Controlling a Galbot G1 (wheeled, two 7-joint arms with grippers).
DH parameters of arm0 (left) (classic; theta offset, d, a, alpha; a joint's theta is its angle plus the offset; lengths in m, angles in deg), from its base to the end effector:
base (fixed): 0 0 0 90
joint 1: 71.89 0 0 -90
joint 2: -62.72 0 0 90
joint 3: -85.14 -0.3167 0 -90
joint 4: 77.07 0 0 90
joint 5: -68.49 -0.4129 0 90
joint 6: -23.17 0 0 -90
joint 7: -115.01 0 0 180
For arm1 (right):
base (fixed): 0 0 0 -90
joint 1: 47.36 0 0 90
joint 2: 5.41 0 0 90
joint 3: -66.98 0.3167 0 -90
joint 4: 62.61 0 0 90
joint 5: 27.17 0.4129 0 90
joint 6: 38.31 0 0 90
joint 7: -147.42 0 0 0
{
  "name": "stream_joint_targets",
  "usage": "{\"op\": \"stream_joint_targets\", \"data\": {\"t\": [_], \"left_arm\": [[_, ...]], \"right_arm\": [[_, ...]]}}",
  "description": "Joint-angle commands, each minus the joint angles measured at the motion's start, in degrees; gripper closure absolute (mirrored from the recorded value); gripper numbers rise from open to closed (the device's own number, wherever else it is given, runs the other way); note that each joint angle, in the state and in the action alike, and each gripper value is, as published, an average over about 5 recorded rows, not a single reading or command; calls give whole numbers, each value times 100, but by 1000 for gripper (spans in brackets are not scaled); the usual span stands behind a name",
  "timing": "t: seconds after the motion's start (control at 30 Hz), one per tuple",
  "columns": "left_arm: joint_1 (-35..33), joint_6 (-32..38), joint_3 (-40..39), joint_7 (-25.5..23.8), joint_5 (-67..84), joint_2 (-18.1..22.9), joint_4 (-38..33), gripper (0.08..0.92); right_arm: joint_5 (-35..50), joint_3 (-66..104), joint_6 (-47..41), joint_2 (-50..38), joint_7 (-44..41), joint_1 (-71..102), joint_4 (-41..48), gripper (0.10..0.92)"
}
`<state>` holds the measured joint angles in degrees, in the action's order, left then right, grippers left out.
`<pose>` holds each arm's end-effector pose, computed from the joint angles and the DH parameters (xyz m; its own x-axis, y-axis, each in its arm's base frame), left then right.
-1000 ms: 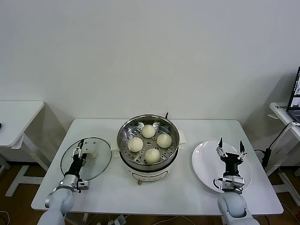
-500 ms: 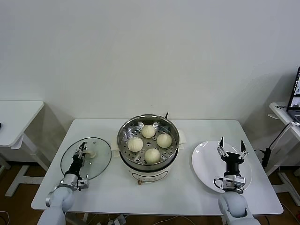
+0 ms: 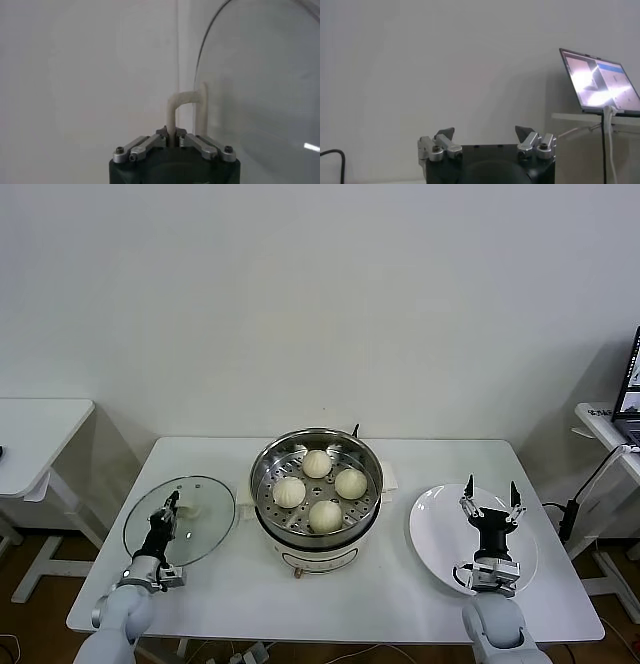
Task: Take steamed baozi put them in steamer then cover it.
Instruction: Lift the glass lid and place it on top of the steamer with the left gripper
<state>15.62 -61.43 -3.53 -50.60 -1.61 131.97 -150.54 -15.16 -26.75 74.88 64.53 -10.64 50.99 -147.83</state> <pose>0.3779 0.1624 -0.4196 -0.9981 -0.0280 0.0549 0.0549 -0.0024 0.9985 0.3570 -0.0953 -0.3950 -0.9377 0.2893 -0.1924 0.3063 0.9497 -0.0650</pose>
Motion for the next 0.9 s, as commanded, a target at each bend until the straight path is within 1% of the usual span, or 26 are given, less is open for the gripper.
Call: {"op": "stream_joint_targets", "data": {"t": [0.03, 0.17, 0.3, 0.37, 0.47, 0.53, 0.63, 0.77, 0.9], "left_arm": [[-367, -282, 122, -273, 618, -180, -1992, 807], [-482, -636, 54, -677, 696, -324, -3092, 807], [-493, -1084, -270, -1115, 640, -382, -4034, 807], [-442, -1352, -560, -1331, 531, -335, -4463, 807], [-298, -1801, -1156, -1685, 217, -45, -4973, 807], [-187, -1993, -1570, -1870, -98, 224, -5077, 807], [-63, -2100, -2083, -2039, -544, 496, -5026, 807], [-9, -2239, -2692, -2214, -888, 659, -4825, 807], [21, -2450, -3230, -2403, -1282, 897, -4400, 807]], "right_arm": [[-35, -22, 3, 7, -4, -16, -6, 203], [-44, -50, -22, 8, 1, -49, -16, 203], [-65, -96, -76, 14, 14, -79, -41, 203], [-73, -109, -95, 24, 20, -95, -46, 203], [-89, -109, -105, 55, 24, -121, -22, 203], [-96, -103, -106, 80, 26, -129, -8, 203], [-96, -91, -105, 109, 29, -122, -15, 203], [-97, -57, -101, 134, 25, -109, -36, 203], [-93, 6, -92, 145, 19, -105, -14, 203]]}}
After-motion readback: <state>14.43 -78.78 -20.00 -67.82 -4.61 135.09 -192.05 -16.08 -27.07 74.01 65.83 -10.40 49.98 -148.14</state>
